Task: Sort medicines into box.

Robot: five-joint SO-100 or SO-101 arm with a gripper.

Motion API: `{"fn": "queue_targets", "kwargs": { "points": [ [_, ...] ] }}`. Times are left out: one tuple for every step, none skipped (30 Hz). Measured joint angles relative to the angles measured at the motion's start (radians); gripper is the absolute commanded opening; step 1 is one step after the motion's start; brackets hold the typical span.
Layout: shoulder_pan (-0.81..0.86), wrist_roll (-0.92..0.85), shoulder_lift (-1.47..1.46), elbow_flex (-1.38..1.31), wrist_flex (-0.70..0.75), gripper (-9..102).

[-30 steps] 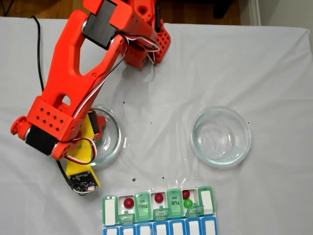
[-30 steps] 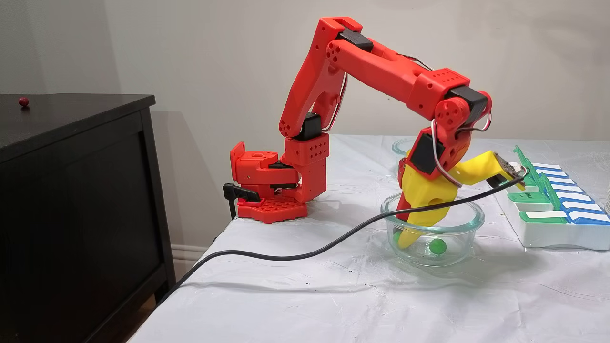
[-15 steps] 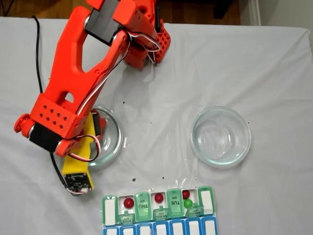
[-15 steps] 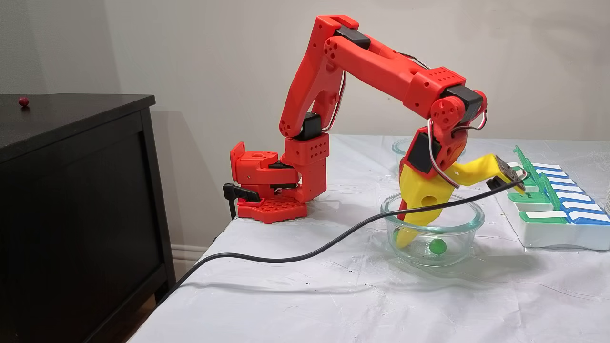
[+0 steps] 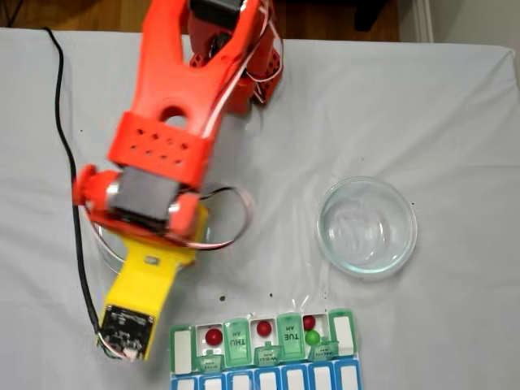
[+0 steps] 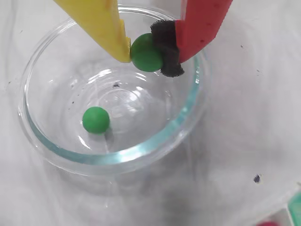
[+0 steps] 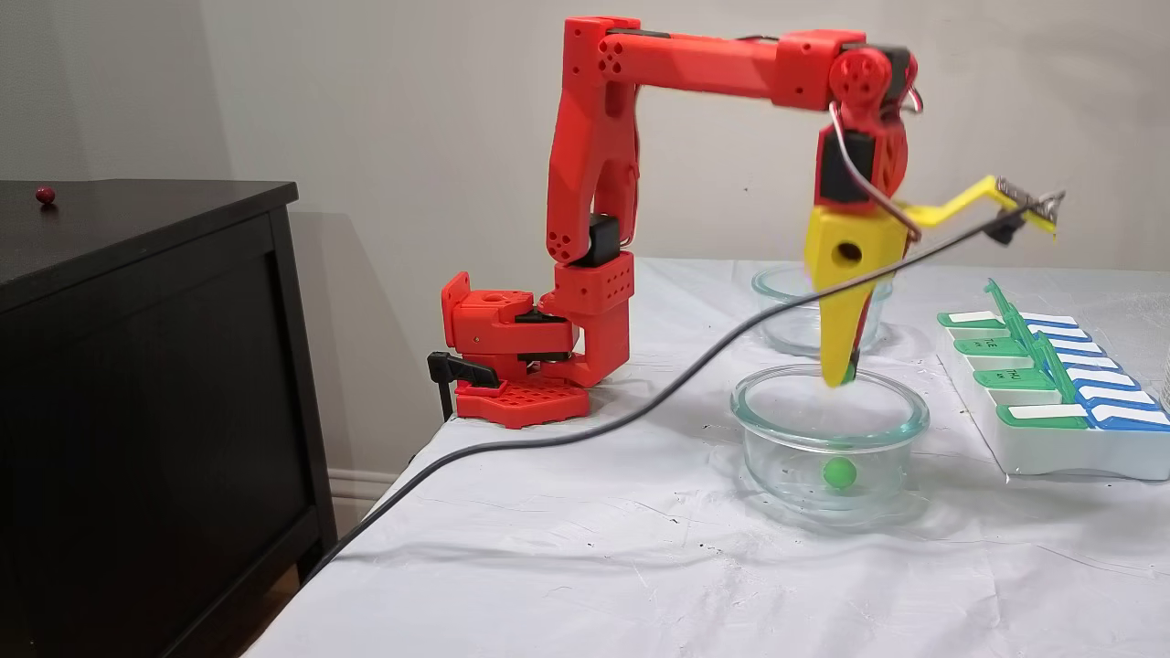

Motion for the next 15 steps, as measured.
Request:
{"fn": "queue_targets", "kwargs": {
  "points": [
    [-0.032,0.083,0.029,0.040,-0.066,0],
    [-0.055,0.147,0.055,0.078,-0.124,0],
    [-0.081,0.241,0.086,0.130,-0.210,0],
    [-0.112,0.341,0.115,0.184,-0.302,0],
    [-0.132,0.402,0.126,0.206,-0.353,0],
    [-0.153,0.472,0.132,0.219,-0.402,0],
    [-0.172,0.534,0.135,0.229,-0.437,0],
    [-0.189,0.586,0.140,0.239,-0.468,0],
    [-0.201,0.623,0.144,0.256,-0.491,0],
    [-0.212,0.650,0.150,0.272,-0.512,0],
    [-0.224,0.680,0.155,0.290,-0.535,0],
    [-0.238,0.713,0.158,0.310,-0.565,0],
    [-0.245,0.733,0.158,0.314,-0.581,0],
    [-0.253,0.749,0.156,0.316,-0.589,0],
    [-0.259,0.765,0.153,0.316,-0.598,0]
  ]
}}
